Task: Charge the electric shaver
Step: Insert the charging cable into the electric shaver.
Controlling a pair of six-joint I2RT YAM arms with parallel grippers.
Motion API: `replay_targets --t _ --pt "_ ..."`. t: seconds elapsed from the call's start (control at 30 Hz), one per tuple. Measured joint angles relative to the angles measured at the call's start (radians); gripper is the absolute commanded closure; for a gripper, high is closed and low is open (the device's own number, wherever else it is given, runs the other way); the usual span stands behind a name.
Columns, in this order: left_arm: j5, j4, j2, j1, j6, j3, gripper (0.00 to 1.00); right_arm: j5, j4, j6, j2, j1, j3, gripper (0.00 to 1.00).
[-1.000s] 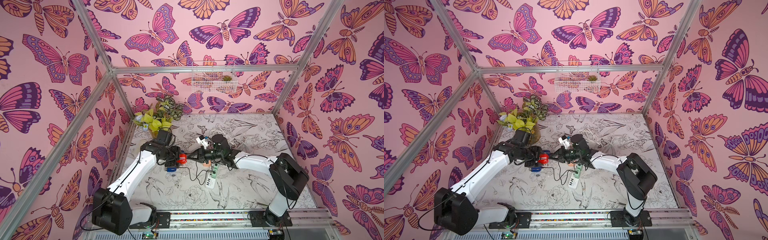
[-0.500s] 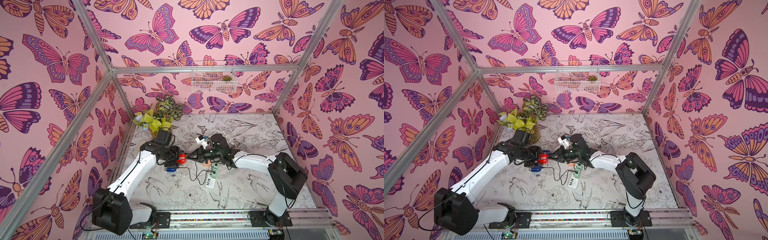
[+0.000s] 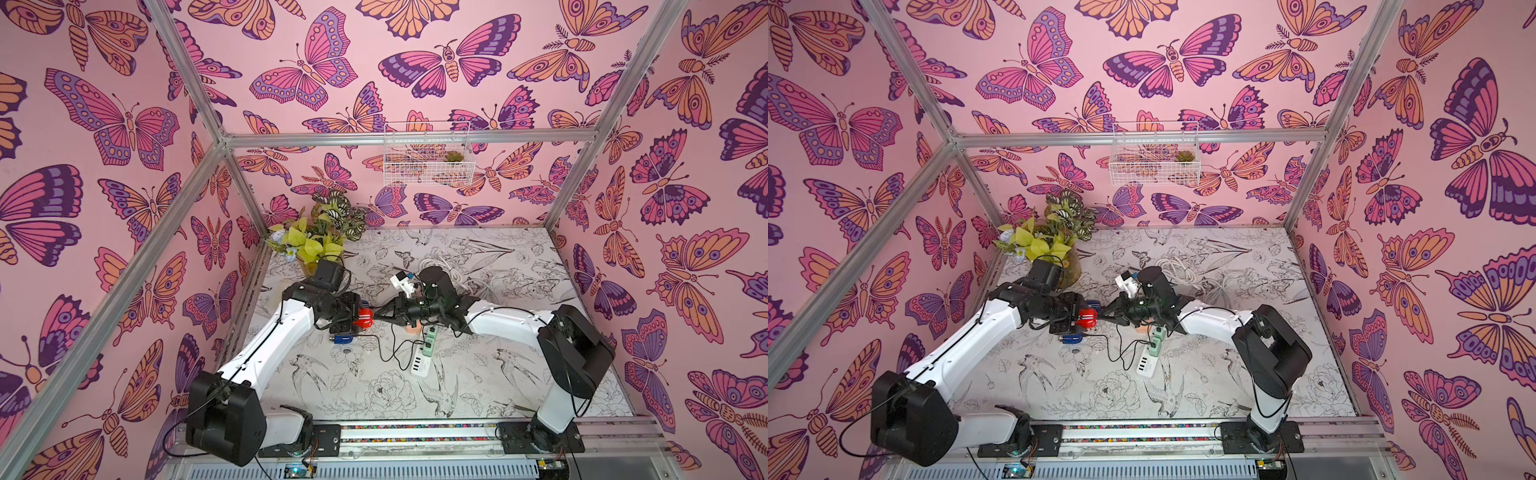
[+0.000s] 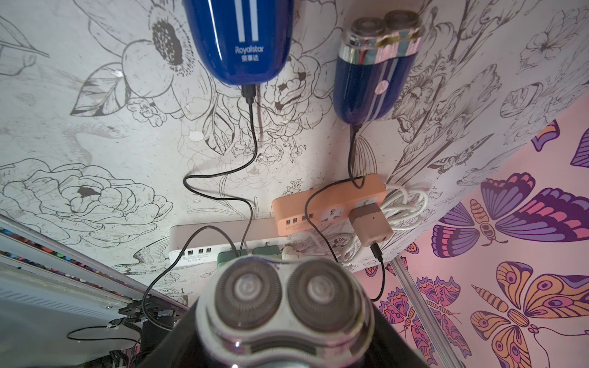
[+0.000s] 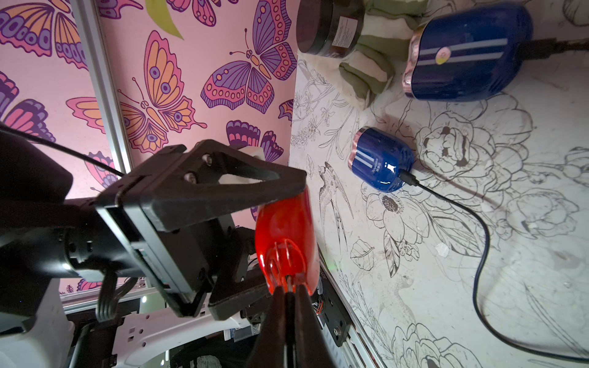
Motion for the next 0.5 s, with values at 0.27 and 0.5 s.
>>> replay_targets --t 0.27,0.5 --pt "-0.008 0.011 0.000 0.000 -0.003 0.000 1.00 0.005 -0.062 -0.014 0.008 0.000 0.045 1.00" --pt "-0.008 0.010 0.000 0.000 -0.003 0.000 1.00 0.003 -0.069 -0.030 0.009 0.002 0.045 1.00"
